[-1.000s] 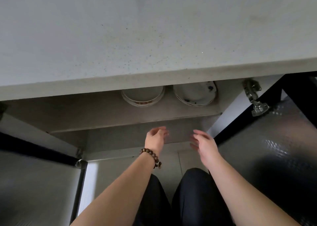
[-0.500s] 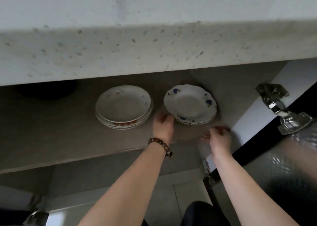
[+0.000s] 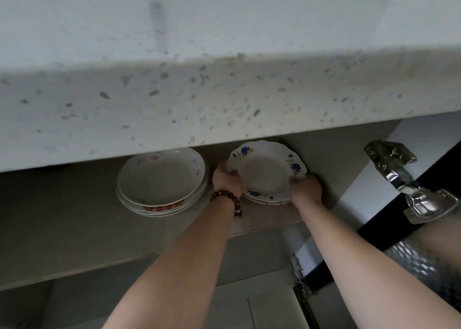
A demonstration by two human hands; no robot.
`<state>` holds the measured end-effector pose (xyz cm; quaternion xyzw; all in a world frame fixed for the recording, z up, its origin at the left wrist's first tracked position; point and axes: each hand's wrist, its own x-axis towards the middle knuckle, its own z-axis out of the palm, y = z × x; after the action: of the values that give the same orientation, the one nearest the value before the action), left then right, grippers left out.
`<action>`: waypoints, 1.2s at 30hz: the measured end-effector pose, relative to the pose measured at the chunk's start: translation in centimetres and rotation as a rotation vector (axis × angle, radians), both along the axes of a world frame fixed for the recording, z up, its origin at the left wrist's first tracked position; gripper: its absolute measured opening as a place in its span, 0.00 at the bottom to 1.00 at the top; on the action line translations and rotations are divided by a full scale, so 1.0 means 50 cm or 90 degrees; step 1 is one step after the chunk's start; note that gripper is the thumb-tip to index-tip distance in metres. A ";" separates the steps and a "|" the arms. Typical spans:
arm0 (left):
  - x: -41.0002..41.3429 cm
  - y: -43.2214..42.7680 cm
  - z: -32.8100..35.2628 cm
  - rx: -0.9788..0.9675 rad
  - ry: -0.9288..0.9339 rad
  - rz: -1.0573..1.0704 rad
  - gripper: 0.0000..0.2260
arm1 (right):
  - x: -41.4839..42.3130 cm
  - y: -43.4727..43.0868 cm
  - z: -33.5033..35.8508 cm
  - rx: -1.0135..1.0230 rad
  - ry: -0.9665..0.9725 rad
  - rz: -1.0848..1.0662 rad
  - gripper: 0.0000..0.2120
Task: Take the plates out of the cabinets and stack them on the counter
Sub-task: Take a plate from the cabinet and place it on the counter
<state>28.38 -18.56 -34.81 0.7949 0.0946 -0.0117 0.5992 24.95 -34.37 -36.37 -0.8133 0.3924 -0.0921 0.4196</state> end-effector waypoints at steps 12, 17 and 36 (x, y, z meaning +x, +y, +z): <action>-0.008 0.001 -0.009 0.015 -0.007 -0.004 0.15 | -0.006 0.002 -0.002 0.150 -0.035 -0.035 0.17; -0.050 0.013 -0.007 -0.065 0.012 0.013 0.14 | -0.041 0.009 -0.008 0.213 -0.052 -0.033 0.16; -0.202 0.093 -0.008 -0.348 0.086 0.043 0.20 | -0.205 0.074 -0.016 0.279 -0.102 -0.032 0.11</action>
<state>18.26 -13.89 -35.23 0.5975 0.1539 -0.0696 0.7839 14.68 -30.68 -37.18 -0.6828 0.3883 -0.0795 0.6138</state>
